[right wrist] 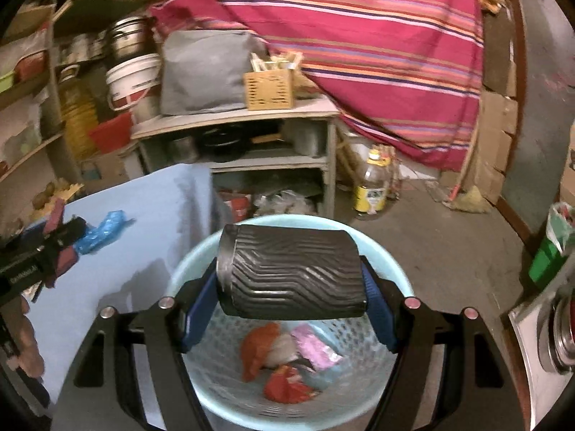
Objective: Collect trash
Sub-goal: 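Carry the maroon pad and black sleeve over the blue basket with both tools, then open both tools to drop the pad and sleeve into the basket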
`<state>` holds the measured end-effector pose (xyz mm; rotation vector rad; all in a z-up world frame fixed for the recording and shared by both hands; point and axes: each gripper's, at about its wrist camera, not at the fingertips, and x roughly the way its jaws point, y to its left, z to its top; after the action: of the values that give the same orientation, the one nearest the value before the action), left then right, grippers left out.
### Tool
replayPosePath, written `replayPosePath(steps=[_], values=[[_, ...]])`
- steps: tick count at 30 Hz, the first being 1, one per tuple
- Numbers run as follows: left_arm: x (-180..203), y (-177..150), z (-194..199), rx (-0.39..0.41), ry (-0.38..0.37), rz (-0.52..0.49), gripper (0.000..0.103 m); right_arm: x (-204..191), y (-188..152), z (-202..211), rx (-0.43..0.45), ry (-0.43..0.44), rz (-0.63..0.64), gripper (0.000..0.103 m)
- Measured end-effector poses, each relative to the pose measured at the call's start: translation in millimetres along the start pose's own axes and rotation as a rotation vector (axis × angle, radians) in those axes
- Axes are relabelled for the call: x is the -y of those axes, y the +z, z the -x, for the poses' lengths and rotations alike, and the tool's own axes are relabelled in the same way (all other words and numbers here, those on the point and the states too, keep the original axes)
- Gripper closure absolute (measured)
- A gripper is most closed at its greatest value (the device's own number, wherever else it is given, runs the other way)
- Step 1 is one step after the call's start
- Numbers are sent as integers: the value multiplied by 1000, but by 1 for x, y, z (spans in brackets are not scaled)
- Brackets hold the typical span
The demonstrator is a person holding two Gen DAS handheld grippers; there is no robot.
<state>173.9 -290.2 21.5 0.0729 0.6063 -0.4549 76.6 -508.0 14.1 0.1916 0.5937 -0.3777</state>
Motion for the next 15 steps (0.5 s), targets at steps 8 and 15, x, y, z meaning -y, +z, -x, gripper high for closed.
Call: replayPosePath(steps=[8, 15], values=[[71, -2, -26, -33, -89, -48, 20, 38, -7, -14, -37, -47, -52, 31], [97, 9, -36, -34, -123, -65, 20, 46, -10, -15, -48, -61, -60, 31]])
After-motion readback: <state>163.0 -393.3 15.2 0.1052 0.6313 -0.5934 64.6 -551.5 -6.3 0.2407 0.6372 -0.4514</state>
